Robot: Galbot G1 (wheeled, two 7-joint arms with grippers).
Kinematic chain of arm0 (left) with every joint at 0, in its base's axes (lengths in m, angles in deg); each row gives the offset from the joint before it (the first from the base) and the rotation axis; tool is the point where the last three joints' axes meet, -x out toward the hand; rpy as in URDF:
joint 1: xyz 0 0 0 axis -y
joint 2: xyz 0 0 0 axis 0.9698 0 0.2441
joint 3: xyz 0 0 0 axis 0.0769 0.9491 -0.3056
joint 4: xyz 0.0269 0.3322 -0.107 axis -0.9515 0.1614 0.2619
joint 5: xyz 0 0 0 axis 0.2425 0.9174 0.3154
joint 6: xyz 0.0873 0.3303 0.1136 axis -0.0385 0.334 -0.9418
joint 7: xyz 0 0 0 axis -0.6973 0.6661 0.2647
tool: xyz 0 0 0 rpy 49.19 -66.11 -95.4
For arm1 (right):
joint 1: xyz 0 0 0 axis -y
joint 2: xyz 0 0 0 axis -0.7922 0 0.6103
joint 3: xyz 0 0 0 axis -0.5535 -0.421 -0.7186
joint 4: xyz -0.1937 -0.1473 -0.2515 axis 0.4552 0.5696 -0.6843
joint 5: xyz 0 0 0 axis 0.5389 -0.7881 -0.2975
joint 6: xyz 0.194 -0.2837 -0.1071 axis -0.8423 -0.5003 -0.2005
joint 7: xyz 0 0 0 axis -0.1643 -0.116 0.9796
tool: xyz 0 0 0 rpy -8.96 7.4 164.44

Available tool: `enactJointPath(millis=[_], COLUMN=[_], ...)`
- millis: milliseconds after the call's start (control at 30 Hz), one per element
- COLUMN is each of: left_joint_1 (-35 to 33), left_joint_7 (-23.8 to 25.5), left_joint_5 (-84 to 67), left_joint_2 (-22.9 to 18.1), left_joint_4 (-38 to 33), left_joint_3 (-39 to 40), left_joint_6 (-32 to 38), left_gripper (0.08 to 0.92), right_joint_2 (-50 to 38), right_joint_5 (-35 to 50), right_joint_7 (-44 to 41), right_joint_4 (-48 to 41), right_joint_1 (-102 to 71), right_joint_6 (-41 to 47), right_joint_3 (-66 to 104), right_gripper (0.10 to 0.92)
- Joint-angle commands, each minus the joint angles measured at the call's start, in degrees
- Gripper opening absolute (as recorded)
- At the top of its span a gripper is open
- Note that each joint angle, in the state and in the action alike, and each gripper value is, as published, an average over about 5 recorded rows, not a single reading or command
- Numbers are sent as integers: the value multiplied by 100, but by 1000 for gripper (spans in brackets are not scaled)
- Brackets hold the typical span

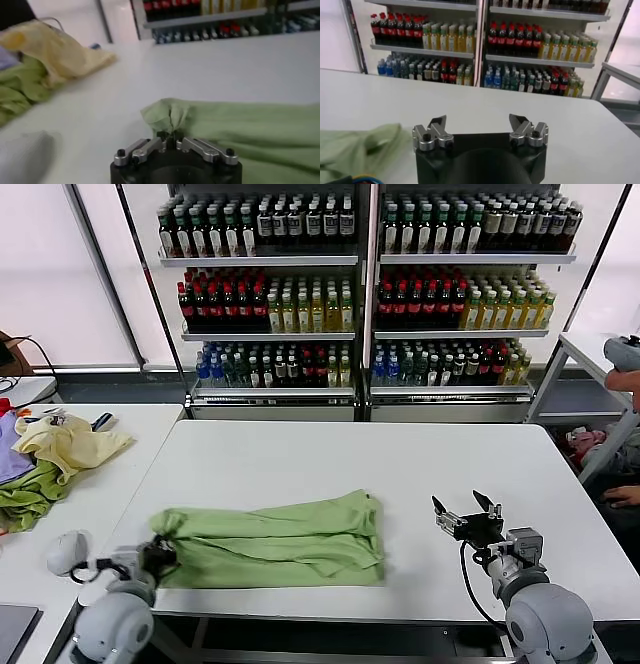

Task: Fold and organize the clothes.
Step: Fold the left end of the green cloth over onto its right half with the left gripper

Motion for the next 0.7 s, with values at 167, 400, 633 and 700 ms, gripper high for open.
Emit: enactJointPath(millis=[167, 400, 633, 700], left_joint_1=[137, 133, 287, 298], left_joint_7=[265, 223, 142, 122], left_joint_5=[-1946, -2655, -2995, -3083], left_joint_2=[567, -245, -768, -841], left_joint_4=[-731, -1971, -2179, -2141], left_joint_3=[-1457, -478, 99, 295], left_joint_6=[123, 173, 176, 208], left_gripper=[133, 133, 133, 133], right_joint_2=[-34, -75, 2, 17], right_joint_5=[95, 99, 96, 92], right_joint_7=[2, -12, -42, -54], right_joint_4=[10, -3, -182, -205], right_joint_1=[87, 103, 230, 249], right_joint_6=[-12, -38, -76, -84], right_joint_3=[-32, -53, -78, -104], right_gripper=[823, 823, 823, 823])
